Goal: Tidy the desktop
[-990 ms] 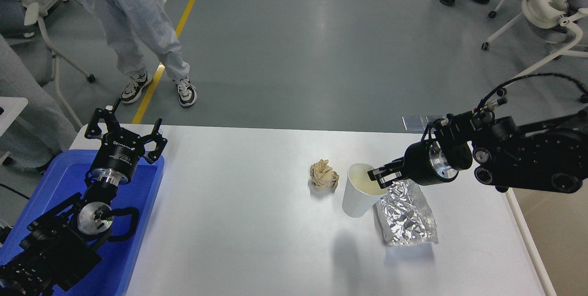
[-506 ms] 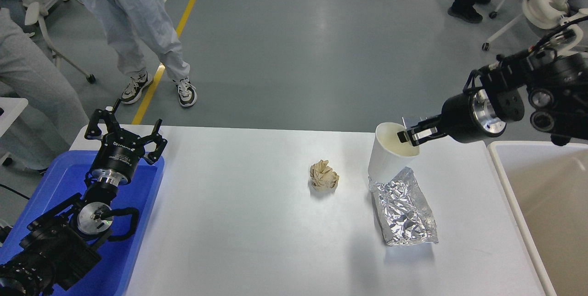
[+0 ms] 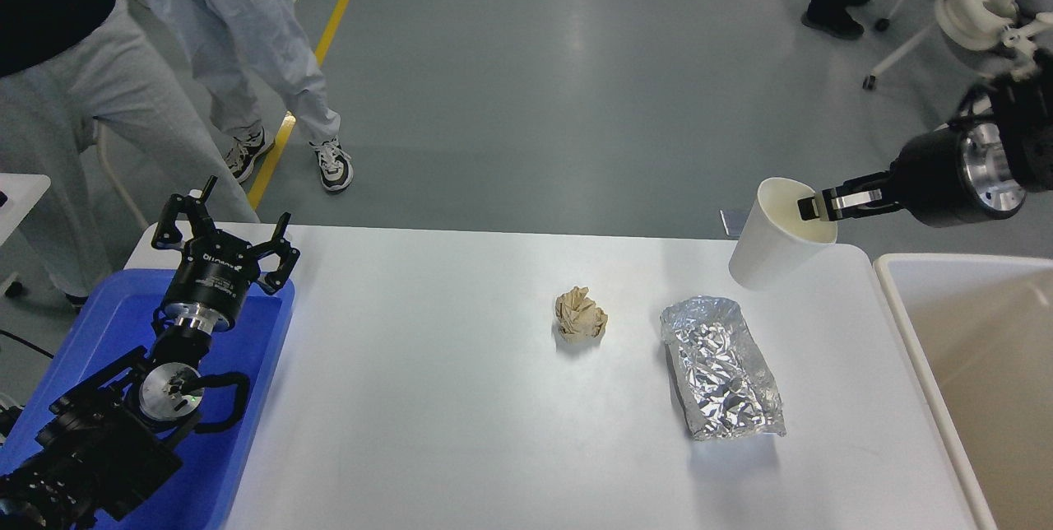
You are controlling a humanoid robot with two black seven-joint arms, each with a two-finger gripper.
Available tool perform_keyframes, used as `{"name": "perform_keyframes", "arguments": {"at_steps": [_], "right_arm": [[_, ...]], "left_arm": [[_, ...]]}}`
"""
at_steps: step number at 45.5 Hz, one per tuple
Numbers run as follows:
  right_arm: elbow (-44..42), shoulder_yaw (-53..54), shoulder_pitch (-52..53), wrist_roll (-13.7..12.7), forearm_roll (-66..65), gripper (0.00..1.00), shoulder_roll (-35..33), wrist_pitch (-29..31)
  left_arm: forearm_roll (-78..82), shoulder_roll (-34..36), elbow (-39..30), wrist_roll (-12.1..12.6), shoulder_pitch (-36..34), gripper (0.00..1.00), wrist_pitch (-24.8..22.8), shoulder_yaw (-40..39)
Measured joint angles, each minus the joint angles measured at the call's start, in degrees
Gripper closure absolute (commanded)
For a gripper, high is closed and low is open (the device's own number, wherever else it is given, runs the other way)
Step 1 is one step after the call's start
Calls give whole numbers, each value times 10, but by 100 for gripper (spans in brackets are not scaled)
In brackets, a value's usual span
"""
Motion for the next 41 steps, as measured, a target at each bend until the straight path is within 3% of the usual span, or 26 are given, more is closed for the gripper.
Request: {"name": "perform_keyframes", "arguments": {"at_steps": [18,41], "right_arm": [[-76,90,-172,4,43,100,-130,-55],[-266,216,-419,16,273,100,-114,-136]], "left_arm": [[0,0,0,0,0,0,0,0],[0,0,0,0,0,0,0,0]]}}
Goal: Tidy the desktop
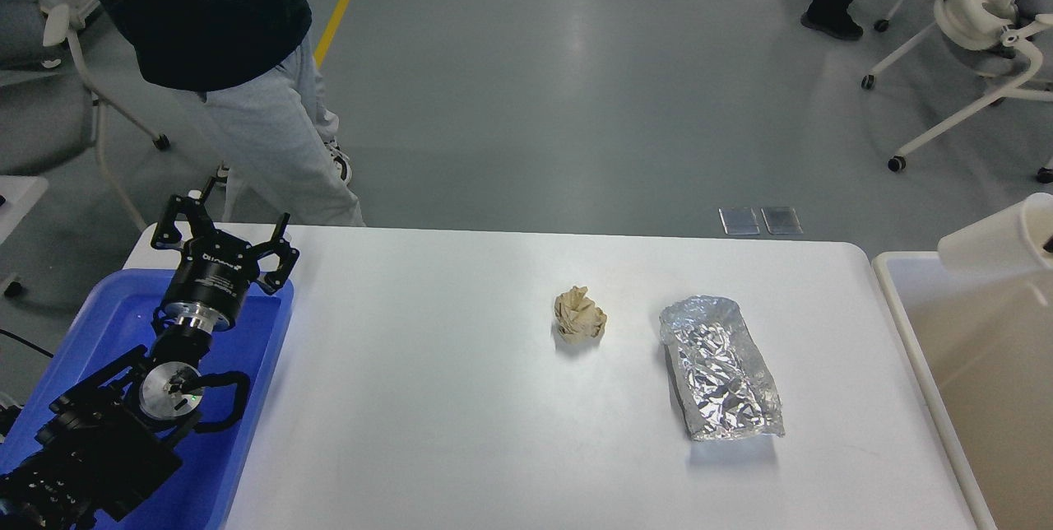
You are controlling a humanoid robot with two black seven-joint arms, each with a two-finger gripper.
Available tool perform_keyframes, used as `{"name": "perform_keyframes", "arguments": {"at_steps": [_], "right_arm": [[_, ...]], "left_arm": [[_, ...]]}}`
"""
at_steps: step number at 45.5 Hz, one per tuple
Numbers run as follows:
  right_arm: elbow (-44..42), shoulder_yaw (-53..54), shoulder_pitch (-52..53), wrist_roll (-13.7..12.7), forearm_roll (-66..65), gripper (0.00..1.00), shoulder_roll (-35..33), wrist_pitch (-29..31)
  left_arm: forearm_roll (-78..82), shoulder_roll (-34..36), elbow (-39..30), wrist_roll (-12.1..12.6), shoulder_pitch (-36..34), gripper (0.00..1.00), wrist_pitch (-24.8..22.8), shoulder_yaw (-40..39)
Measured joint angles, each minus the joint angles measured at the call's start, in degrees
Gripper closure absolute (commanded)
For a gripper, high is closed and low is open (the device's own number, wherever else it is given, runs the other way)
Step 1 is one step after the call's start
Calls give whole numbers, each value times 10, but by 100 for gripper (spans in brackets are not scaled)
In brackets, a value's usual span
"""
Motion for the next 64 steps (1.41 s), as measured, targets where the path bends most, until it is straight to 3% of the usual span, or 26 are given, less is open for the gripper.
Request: {"name": "perform_keyframes", "arguments": {"at_steps": [17,44,64], "right_arm": [[-197,114,-175,3,172,100,116,-14],[-517,213,-304,-2,218,100,345,-24],[-583,237,-345,-4,259,100,405,-62]], "left_arm": [[0,0,0,0,0,0,0,0],[0,0,0,0,0,0,0,0],[0,0,0,0,0,0,0,0]]}}
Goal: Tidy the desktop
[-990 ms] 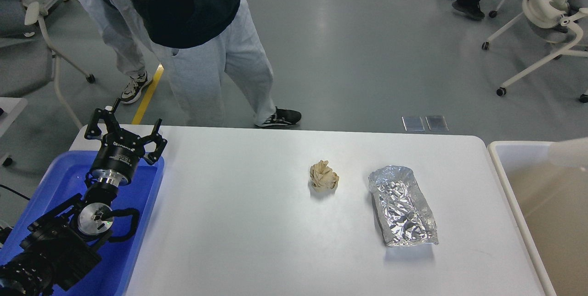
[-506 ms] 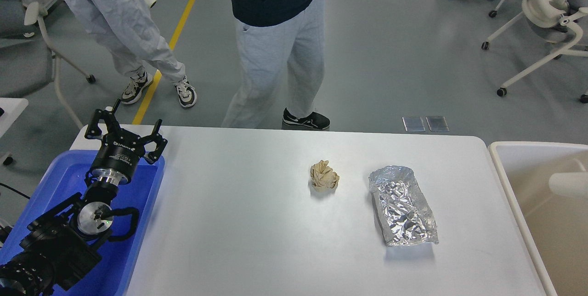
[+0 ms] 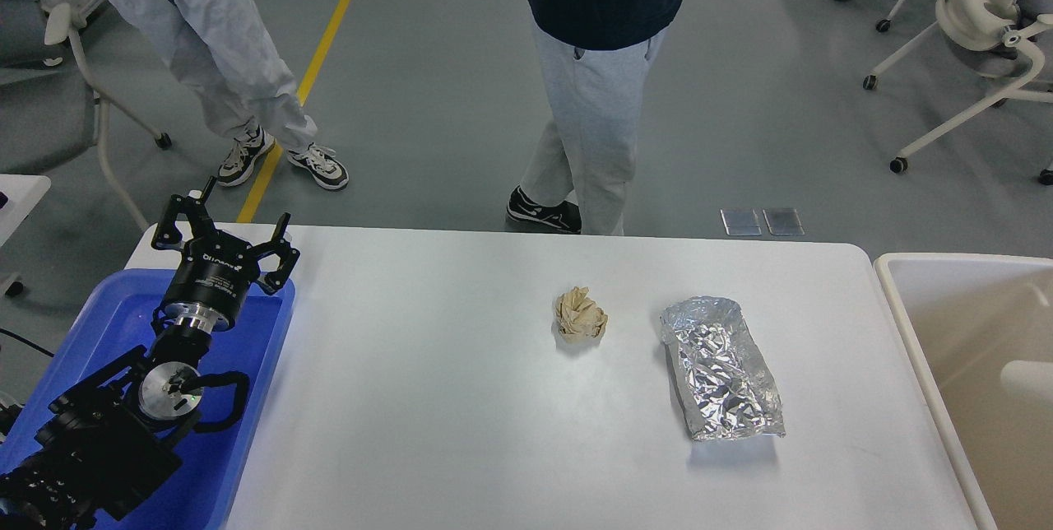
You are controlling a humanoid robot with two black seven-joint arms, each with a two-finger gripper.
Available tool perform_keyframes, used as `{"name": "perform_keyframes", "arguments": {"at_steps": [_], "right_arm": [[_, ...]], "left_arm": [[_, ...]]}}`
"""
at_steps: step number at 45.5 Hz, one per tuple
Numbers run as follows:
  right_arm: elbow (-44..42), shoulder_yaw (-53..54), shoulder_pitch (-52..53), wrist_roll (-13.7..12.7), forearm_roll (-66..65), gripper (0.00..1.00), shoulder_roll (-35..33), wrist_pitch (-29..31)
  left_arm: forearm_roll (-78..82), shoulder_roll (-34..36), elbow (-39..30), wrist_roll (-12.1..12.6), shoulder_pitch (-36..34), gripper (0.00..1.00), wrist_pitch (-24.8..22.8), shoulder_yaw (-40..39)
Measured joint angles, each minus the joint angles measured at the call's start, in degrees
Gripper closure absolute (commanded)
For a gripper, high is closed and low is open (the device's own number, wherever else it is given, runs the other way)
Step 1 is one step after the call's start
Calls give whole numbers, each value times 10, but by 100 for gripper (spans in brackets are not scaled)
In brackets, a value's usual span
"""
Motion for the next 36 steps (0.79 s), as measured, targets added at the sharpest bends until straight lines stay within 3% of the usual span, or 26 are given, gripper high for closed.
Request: {"name": "perform_keyframes", "arguments": {"at_steps": [6,8,9,10,12,13,19,36], "right_arm": [[-3,2,-3,0,4,100,6,-11],[-4,2,-4,0,5,90,8,-13],[-4,3,-4,0,6,83,9,-15],[-5,3,-5,0,6,68,10,-15],[-5,3,-5,0,7,25,12,-17],[-5,3,-5,0,7,15,12,-18],[-8,3,-5,0,8,3,15,-25],[-10,3,-1,4,9,1,16,-66]], "left_arm": [[0,0,0,0,0,0,0,0],[0,0,0,0,0,0,0,0],[0,0,0,0,0,0,0,0],[0,0,0,0,0,0,0,0],[0,0,0,0,0,0,0,0],[0,0,0,0,0,0,0,0],[0,0,0,0,0,0,0,0],[-1,0,0,-1,1,0,1,0]]}}
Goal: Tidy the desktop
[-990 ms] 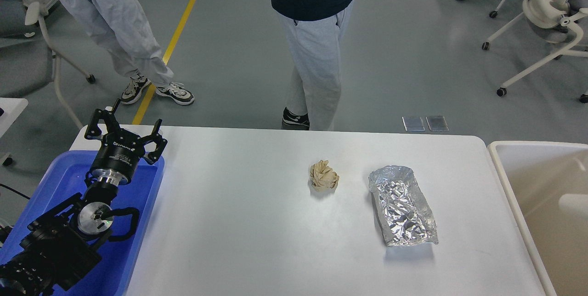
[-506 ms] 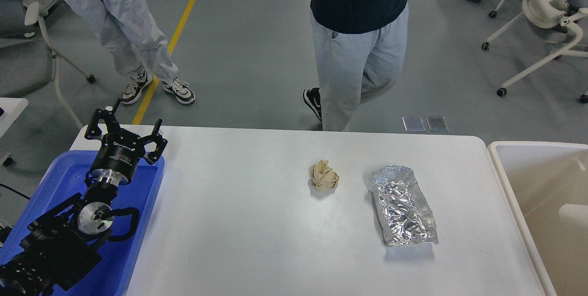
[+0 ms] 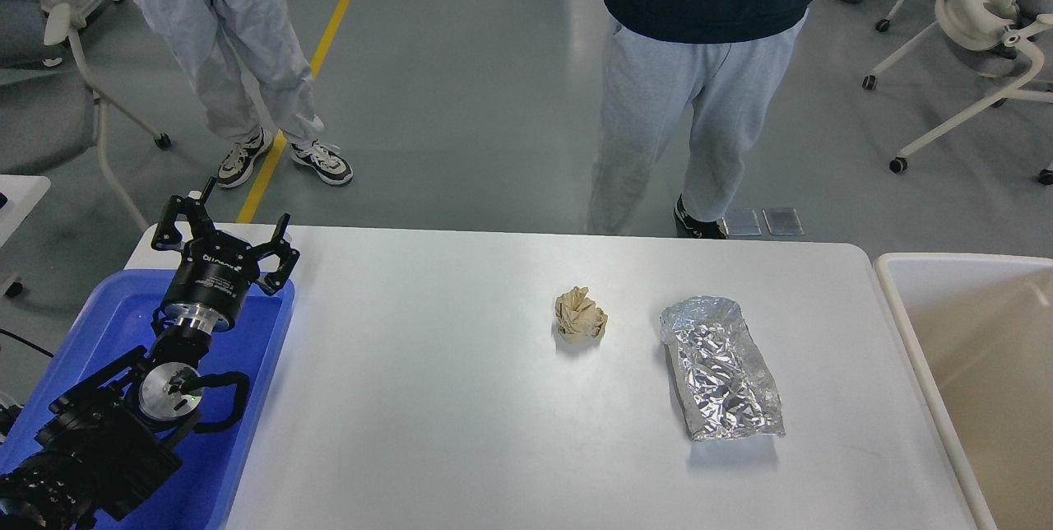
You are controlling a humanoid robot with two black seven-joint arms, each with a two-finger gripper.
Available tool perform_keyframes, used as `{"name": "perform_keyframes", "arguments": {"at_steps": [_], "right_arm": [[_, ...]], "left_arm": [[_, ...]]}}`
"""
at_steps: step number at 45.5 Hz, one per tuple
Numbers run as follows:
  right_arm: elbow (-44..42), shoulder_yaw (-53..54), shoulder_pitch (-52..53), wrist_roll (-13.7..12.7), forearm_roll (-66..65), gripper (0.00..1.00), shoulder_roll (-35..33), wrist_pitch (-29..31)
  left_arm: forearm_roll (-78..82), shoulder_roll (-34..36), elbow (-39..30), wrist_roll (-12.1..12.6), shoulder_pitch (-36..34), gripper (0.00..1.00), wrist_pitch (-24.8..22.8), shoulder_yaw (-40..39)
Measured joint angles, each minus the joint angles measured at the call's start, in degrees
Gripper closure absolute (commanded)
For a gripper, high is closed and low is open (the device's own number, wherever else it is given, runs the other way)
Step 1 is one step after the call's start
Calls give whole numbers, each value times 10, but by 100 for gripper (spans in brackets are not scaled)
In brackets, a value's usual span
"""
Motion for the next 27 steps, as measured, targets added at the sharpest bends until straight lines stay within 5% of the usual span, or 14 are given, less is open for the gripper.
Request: {"name": "perform_keyframes", "arguments": {"at_steps": [21,27], "right_arm": [[72,90,9,15,-4,0,-51,13],[127,152,9,40,-11,0,-76,26]], "left_arm": [[0,0,0,0,0,0,1,0],[0,0,0,0,0,0,1,0]]}}
